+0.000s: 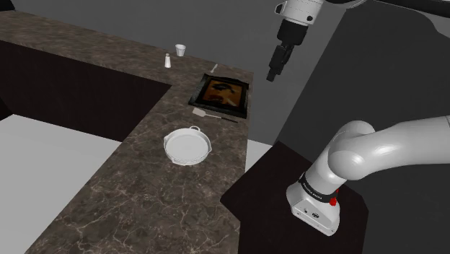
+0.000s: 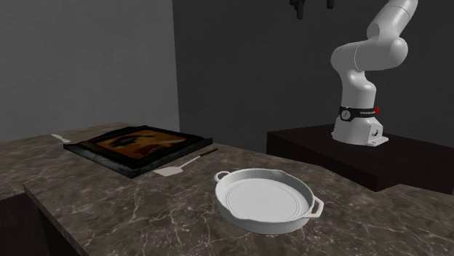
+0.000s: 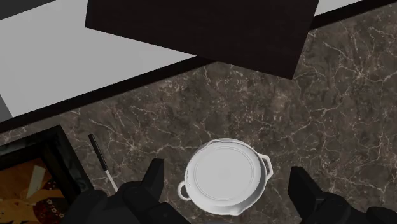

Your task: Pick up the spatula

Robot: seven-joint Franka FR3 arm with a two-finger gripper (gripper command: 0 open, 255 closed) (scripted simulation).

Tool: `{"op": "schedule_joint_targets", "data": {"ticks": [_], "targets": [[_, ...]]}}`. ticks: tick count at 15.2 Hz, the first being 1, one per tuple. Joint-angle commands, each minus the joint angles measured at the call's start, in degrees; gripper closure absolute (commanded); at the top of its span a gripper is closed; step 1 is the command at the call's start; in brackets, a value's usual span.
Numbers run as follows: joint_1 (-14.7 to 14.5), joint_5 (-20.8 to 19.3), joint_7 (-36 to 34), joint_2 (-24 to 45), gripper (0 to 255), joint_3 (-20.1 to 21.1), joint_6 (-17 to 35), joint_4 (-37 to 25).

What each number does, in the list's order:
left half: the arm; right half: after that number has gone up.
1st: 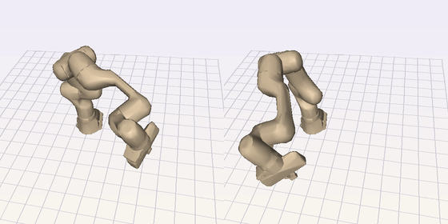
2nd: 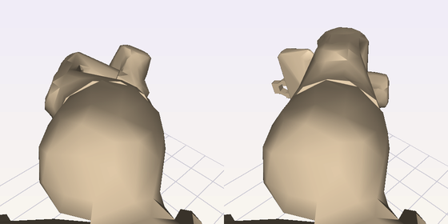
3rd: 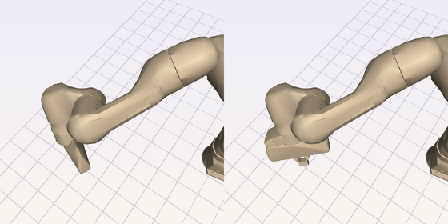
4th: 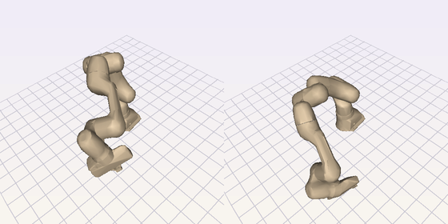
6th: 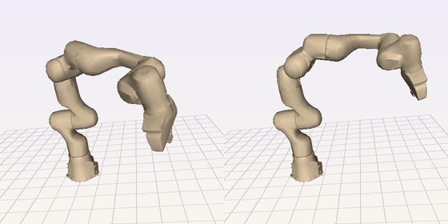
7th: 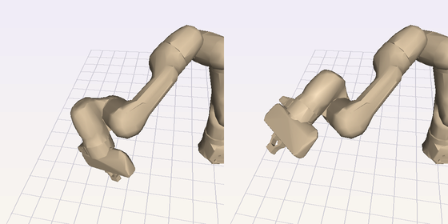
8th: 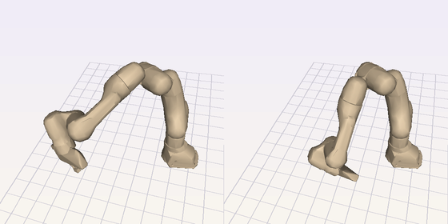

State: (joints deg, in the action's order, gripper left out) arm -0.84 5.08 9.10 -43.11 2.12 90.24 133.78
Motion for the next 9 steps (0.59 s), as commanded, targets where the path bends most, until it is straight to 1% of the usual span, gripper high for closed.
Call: {"op": "schedule_joint_targets", "data": {"ticks": [1, 5, 9], "targets": [[0.0, 0.0, 0.0, 0.0, 0, 0.0, 0.0, 0.0], [0.4, -1.7, 4.0, 4.5, 0, -1.8, 6.9, 2.9], [0.8, -3.2, 7.8, 10.3, 0, -3.6, 13.9, 4.5]]}}
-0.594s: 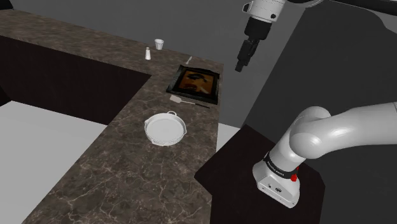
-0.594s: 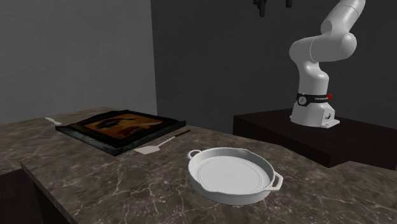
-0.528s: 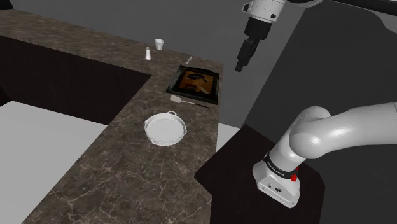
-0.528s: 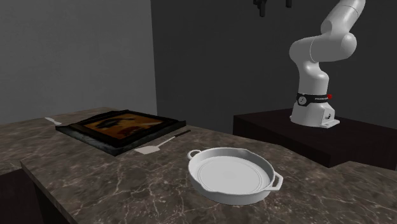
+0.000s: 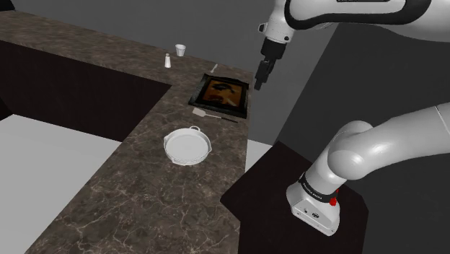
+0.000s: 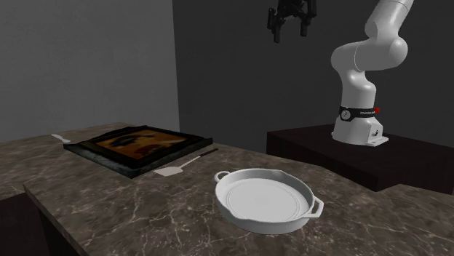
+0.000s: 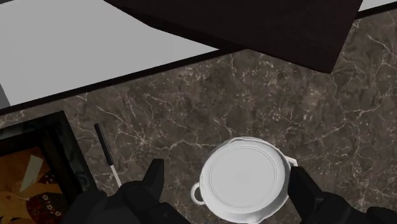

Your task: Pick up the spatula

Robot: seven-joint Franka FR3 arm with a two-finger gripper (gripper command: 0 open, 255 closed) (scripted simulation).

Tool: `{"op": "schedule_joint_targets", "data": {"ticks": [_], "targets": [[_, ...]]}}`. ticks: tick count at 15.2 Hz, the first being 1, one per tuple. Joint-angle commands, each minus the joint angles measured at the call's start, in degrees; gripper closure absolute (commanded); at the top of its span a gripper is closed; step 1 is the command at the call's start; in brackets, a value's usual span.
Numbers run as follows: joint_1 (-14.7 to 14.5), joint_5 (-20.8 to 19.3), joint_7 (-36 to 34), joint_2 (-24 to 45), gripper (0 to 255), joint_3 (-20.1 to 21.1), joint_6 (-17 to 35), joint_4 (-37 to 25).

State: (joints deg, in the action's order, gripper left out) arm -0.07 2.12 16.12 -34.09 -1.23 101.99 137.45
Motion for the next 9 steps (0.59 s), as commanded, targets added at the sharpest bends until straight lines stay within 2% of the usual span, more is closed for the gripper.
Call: {"op": "schedule_joint_targets", "data": {"ticks": [1, 9], "targets": [[0.1, -0.6, 1.8, 2.9, 0, -0.7, 3.8, 1.0], [0.8, -2.3, 9.0, 17.9, 0, -3.9, 16.8, -0.5]]}}
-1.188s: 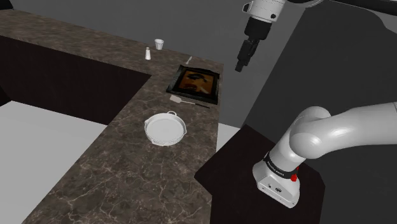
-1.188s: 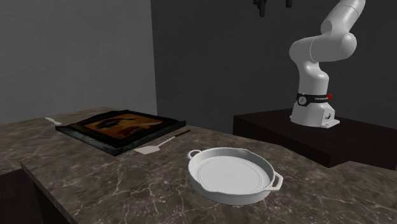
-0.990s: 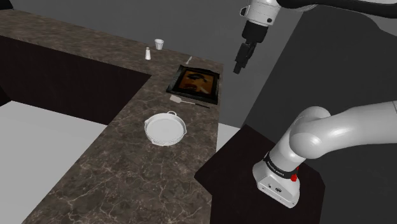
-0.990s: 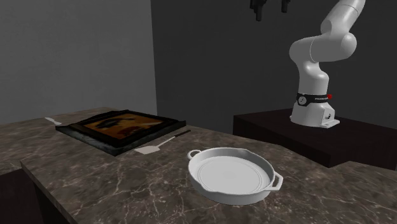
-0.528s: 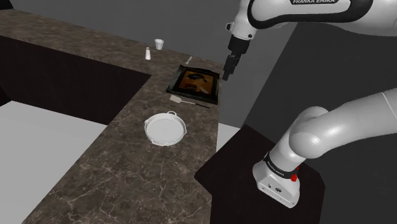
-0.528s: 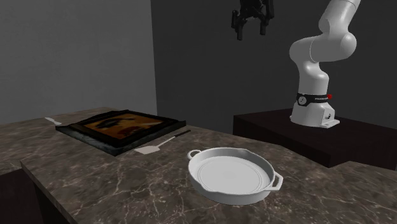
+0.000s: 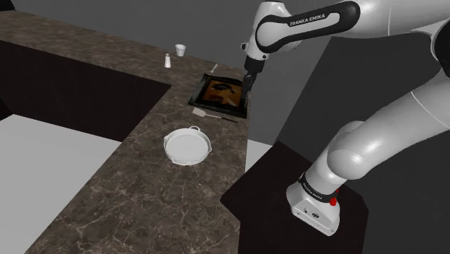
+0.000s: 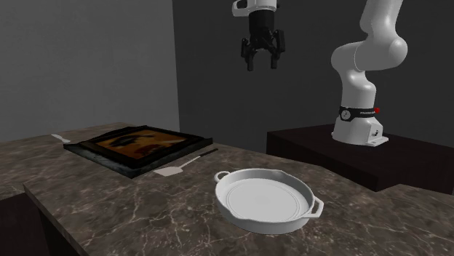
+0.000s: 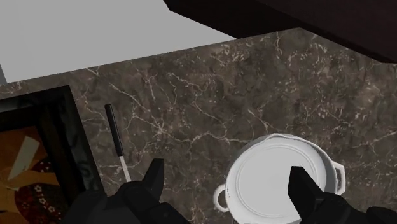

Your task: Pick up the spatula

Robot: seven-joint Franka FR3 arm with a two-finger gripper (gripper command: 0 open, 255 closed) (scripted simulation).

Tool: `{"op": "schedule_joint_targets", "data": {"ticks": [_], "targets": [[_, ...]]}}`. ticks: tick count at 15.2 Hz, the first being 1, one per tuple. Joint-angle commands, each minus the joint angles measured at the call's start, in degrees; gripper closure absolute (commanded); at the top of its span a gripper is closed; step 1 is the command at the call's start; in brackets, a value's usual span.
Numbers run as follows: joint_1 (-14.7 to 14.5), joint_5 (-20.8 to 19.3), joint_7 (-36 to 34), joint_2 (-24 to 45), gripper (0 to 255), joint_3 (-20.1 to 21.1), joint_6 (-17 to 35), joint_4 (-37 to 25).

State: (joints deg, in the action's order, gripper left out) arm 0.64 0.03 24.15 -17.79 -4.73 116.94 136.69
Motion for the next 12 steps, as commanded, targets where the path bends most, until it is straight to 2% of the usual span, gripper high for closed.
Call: {"op": "schedule_joint_targets", "data": {"ticks": [1, 12], "targets": [[0.2, -0.3, 1.8, 3.6, 0, -0.7, 3.3, -0.3], [1.6, 0.9, 11.4, 27.8, 0, -2.7, 15.5, -11.6]]}}
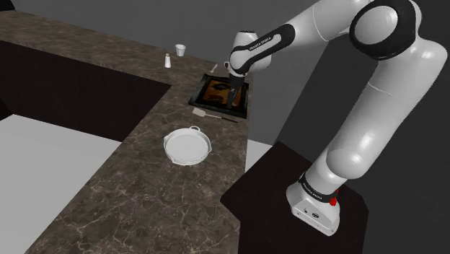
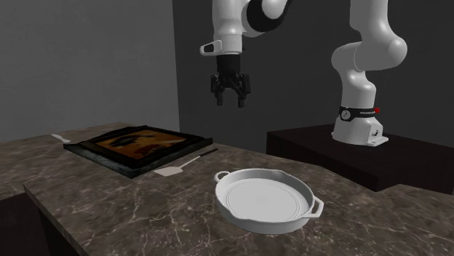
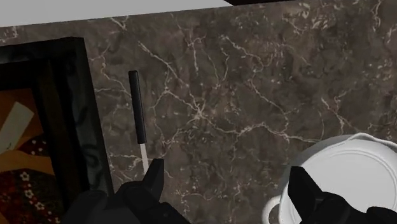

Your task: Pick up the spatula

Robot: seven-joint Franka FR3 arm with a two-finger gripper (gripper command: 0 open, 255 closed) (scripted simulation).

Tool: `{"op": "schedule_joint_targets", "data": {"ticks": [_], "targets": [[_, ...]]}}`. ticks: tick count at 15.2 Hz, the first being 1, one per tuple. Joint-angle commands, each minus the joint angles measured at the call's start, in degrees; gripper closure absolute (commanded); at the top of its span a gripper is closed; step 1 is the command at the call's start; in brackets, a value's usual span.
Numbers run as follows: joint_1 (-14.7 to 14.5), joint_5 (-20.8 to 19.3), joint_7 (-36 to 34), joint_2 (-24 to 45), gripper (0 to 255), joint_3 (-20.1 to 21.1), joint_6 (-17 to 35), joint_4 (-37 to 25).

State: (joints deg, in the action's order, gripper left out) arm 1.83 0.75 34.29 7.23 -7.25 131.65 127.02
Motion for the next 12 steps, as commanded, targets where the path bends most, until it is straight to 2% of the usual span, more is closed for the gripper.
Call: {"op": "schedule_joint_targets", "data": {"ticks": [1, 7, 12], "targets": [[0.6, 0.4, 2.1, 5.0, 0, -0.2, 1.5, -3.4], [2.3, 1.3, 6.3, 18.5, 0, 0.3, 4.3, -13.9], [3.8, 1.4, 9.0, 30.0, 0, 0.9, 4.6, -25.0]]}}
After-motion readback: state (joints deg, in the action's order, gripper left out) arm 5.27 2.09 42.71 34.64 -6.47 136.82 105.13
